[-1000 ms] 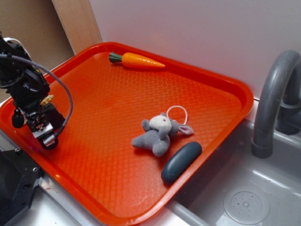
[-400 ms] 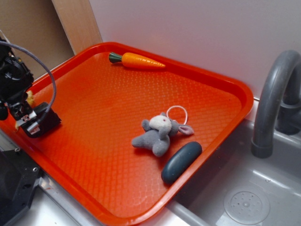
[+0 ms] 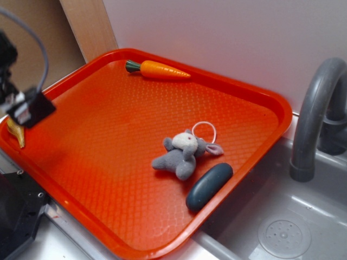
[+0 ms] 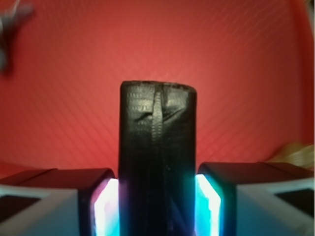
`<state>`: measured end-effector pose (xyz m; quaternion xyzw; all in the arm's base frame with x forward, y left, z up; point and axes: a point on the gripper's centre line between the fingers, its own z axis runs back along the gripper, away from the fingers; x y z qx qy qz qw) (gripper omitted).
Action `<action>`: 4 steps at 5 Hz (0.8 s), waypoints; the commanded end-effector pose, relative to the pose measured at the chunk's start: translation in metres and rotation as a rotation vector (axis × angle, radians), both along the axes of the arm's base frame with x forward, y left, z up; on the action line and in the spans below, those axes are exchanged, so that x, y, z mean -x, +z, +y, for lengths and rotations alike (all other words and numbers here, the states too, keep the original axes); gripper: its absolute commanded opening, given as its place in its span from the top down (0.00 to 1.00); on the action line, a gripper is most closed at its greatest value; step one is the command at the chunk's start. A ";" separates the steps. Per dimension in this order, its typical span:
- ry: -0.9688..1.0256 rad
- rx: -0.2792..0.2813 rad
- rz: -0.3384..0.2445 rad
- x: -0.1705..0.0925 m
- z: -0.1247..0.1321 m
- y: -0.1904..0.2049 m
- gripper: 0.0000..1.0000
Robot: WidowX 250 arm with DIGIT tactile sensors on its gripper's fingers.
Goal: Grab the black box.
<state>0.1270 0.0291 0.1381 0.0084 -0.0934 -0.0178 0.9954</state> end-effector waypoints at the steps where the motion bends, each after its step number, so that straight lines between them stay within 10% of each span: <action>1: 0.041 -0.120 0.006 -0.022 -0.027 0.101 1.00; 4: 0.066 -0.037 0.112 -0.037 -0.003 0.121 1.00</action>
